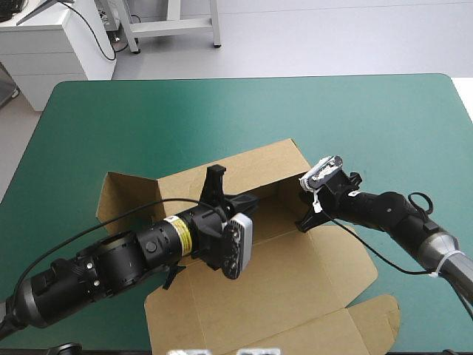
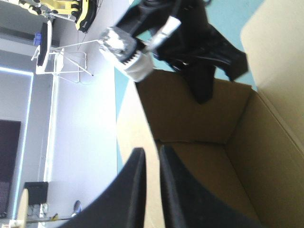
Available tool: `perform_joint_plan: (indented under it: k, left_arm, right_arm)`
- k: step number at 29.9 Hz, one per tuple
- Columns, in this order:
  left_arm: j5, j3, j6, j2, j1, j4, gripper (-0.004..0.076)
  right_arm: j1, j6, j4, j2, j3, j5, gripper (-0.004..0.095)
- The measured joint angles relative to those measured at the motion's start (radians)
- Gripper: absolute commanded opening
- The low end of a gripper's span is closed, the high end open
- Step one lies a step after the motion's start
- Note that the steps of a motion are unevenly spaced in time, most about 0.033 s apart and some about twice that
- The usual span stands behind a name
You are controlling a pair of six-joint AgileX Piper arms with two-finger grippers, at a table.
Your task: Fold the box
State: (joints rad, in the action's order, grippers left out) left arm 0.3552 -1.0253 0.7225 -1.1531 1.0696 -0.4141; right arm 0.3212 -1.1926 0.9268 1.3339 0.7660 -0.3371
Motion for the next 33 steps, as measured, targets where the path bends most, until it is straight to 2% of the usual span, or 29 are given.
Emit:
perform_joint_plan:
  k: [4, 7, 10, 16, 26, 30, 33]
  left_arm:
    - [0.157, -0.182, -0.042, -0.06, 0.0, 0.045, 0.002]
    - [0.36, -0.345, -0.054, -0.134, -0.001, 0.043, 0.0018]
    - [0.489, -0.469, -0.095, -0.201, -0.026, 0.043, 0.0018]
    - [0.535, -0.591, -0.226, -0.262, -0.232, 0.076, 0.0018]
    - [0.621, -0.602, -0.395, -0.261, -0.876, 0.501, -0.0008]
    - [0.64, -0.602, -0.405, -0.249, -1.019, 0.597, -0.0008]
    - [0.683, -0.602, -0.406, -0.242, -1.073, 0.61, -0.0008]
  right_arm:
    - [0.0, 0.005, -0.003, 0.0, 0.0, 0.002, -0.0019]
    - [0.0, 0.007, -0.003, 0.0, 0.0, 0.003, -0.002]
    - [0.0, 0.007, -0.003, 0.0, 0.0, 0.003, -0.0019]
    - [0.0, 0.007, -0.003, 0.0, 0.0, 0.004, -0.002]
    - [0.0, 0.018, -0.02, 0.0, 0.0, 0.012, -0.0019]
    - [0.001, 0.07, -0.051, 0.0, 0.0, 0.017, -0.0019]
    - [0.001, 0.147, -0.126, -0.001, 0.018, 0.002, -0.0019]
